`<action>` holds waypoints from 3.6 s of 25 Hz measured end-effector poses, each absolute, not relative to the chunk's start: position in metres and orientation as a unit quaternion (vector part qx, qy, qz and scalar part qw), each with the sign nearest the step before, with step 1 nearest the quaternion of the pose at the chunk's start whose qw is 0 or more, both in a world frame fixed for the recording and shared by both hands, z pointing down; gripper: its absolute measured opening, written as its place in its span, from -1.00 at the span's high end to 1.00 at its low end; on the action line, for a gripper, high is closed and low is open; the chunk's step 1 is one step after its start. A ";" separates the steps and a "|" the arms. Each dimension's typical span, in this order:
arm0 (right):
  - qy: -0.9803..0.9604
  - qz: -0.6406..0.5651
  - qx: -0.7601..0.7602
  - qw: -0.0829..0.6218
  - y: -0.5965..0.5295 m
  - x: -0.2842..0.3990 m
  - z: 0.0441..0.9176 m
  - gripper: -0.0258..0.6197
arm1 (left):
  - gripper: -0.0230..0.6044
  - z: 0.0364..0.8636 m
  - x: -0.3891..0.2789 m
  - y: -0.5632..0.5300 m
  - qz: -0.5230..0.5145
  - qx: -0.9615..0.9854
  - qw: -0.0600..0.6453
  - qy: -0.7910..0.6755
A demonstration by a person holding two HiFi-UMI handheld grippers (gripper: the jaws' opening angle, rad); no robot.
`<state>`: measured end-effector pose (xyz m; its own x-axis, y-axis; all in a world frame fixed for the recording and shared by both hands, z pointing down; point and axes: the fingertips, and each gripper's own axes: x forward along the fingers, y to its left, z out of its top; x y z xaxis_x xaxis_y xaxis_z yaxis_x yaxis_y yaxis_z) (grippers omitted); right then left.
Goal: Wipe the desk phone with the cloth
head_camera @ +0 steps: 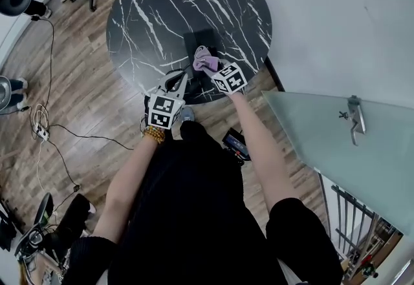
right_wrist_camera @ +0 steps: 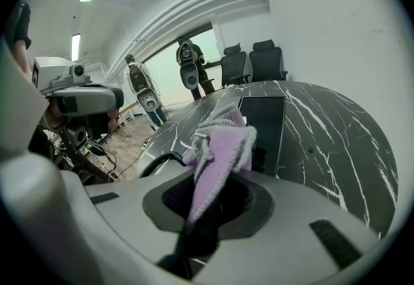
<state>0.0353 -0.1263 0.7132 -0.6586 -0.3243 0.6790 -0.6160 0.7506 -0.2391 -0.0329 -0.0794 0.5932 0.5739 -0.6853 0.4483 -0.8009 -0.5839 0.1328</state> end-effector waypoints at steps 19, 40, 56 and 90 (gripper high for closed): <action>-0.871 0.256 0.273 0.319 -0.103 0.041 0.726 0.67 | 0.88 0.595 -0.034 -0.072 0.181 0.871 0.164 -0.426; -0.893 0.274 0.240 0.263 -0.110 0.048 0.687 0.67 | 0.88 0.598 -0.039 -0.079 0.181 0.870 0.172 -0.424; -0.896 0.214 0.309 0.237 -0.217 0.048 0.637 0.67 | 0.88 0.598 -0.045 -0.094 0.173 0.865 0.185 -0.433; -0.895 0.208 0.267 0.292 -0.189 0.050 0.684 0.68 | 0.88 0.598 -0.023 -0.094 0.186 0.875 0.174 -0.411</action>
